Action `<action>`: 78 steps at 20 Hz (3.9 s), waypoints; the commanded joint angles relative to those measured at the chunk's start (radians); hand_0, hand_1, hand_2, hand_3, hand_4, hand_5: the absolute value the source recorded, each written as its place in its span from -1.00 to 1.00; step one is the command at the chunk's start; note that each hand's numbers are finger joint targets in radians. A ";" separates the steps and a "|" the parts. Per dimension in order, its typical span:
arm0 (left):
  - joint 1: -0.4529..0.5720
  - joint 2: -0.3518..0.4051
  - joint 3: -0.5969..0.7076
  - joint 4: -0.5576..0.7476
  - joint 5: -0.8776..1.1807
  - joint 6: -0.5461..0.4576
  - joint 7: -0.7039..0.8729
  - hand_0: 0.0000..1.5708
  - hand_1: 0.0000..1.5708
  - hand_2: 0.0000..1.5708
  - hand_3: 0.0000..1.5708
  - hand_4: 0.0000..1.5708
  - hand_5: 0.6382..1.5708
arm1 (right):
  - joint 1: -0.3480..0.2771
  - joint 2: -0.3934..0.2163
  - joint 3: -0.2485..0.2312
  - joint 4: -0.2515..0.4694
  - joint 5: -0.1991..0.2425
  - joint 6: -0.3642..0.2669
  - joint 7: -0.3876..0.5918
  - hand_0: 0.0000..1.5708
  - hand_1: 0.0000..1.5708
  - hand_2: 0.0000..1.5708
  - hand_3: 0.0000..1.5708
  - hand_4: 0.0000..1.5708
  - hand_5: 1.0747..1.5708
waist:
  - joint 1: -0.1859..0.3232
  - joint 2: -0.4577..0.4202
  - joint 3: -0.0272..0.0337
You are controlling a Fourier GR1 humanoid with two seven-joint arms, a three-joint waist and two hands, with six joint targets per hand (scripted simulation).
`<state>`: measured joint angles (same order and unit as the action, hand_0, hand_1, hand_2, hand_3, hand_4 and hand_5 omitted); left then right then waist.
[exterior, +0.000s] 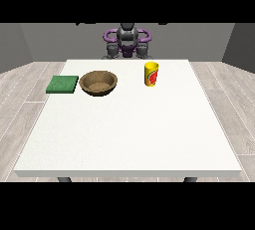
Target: Pick the cup and pour the ball into the bowl, then pick the bowl and place it on the pad
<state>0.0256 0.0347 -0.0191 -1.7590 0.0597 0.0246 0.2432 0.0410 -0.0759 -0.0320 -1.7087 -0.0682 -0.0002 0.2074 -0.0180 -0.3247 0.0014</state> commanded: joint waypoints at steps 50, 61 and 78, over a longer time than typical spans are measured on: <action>-0.432 0.049 0.177 1.052 -0.136 0.233 -0.944 0.56 0.56 1.00 1.00 0.70 0.81 | -0.228 -0.205 -0.262 0.047 -0.291 0.245 -0.142 -1.00 -1.00 -1.00 -0.82 -0.18 0.99 | -0.193 0.562 -0.0026; -0.536 0.001 0.041 1.042 -0.304 0.435 -0.698 0.62 0.62 1.00 1.00 0.80 0.70 | -0.226 -0.315 -0.385 0.280 -0.374 0.320 -0.116 -1.00 -1.00 -1.00 -0.60 -0.18 0.98 | -0.123 0.379 0.0002; -0.886 -0.029 -0.376 1.277 -1.034 0.535 0.052 0.73 0.73 1.00 1.00 0.83 0.95 | -0.174 -0.312 -0.369 0.468 -0.339 0.409 -0.183 -1.00 -1.00 -1.00 -1.00 -0.13 0.95 | -0.123 0.248 -0.0001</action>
<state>-0.7886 0.0360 -0.3511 -0.5190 -0.8793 0.6045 0.1463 -0.1617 -0.3903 -0.4110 -1.2631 -0.4069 0.3695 0.0365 -0.1209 -0.0561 0.0034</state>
